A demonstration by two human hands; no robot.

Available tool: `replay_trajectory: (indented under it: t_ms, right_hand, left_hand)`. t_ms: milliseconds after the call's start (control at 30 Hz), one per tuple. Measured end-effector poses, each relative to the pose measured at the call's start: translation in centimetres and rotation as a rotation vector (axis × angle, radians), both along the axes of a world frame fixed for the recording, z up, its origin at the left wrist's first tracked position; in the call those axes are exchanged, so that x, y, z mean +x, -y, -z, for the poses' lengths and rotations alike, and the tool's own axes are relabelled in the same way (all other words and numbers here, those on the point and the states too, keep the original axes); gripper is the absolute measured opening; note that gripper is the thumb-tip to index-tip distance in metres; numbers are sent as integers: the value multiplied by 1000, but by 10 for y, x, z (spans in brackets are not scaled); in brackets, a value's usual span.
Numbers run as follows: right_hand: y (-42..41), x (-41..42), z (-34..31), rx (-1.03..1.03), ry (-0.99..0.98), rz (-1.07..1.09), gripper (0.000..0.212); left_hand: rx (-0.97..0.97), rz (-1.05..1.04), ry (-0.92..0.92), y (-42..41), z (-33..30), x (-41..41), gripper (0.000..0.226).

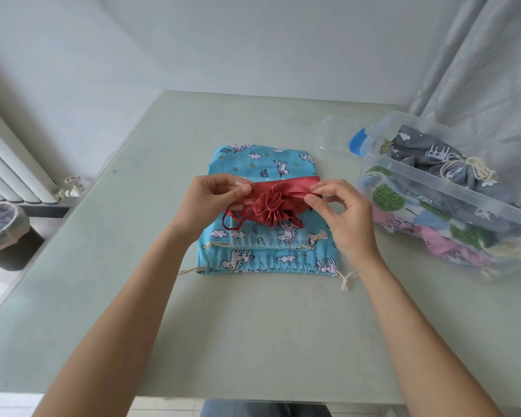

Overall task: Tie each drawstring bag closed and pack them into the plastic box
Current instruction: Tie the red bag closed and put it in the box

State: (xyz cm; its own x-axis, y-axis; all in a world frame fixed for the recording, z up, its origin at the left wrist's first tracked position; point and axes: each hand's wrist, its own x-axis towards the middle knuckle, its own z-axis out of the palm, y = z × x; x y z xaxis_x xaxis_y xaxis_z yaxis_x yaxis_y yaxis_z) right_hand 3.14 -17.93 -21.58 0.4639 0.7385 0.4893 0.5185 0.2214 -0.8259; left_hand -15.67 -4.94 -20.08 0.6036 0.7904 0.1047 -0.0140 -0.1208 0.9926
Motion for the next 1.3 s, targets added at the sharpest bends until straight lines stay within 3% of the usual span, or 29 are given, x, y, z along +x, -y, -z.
replay_trajectory:
  t_ms: [200, 400, 567, 700, 867, 967, 1100, 1233, 1300]
  right_hand:
    - [20, 6, 4, -199, -1, 4, 12]
    - [35, 6, 7, -272, 59, 2, 21]
    - [42, 4, 10, -339, 137, 11, 13]
    - [45, 4, 2, -391, 376, 13, 4]
    - [46, 4, 0, -371, 761, 90, 13]
    - [46, 4, -1, -374, 896, 108, 15]
    - [43, 17, -14, -442, 568, -82, 28]
    - [41, 5, -32, -314, 168, -222, 49]
    - [36, -13, -31, -338, 111, -232, 49]
  left_hand:
    - [196, -83, -111, 8, 3, -14, 12]
    - [272, -123, -173, 23, 14, -26, 13]
    - [600, -105, -446, 27, 14, -34, 4]
    - [780, -99, -538, 24, 10, -37, 7]
    - [745, -127, -552, 25, 16, -36, 8]
    - [707, -176, -473, 27, 17, -35, 6]
    - [664, -154, -352, 35, 1, -42, 13]
    - [749, -232, -313, 21, -20, -46, 17]
    - [782, -260, -320, 3, -21, -40, 19]
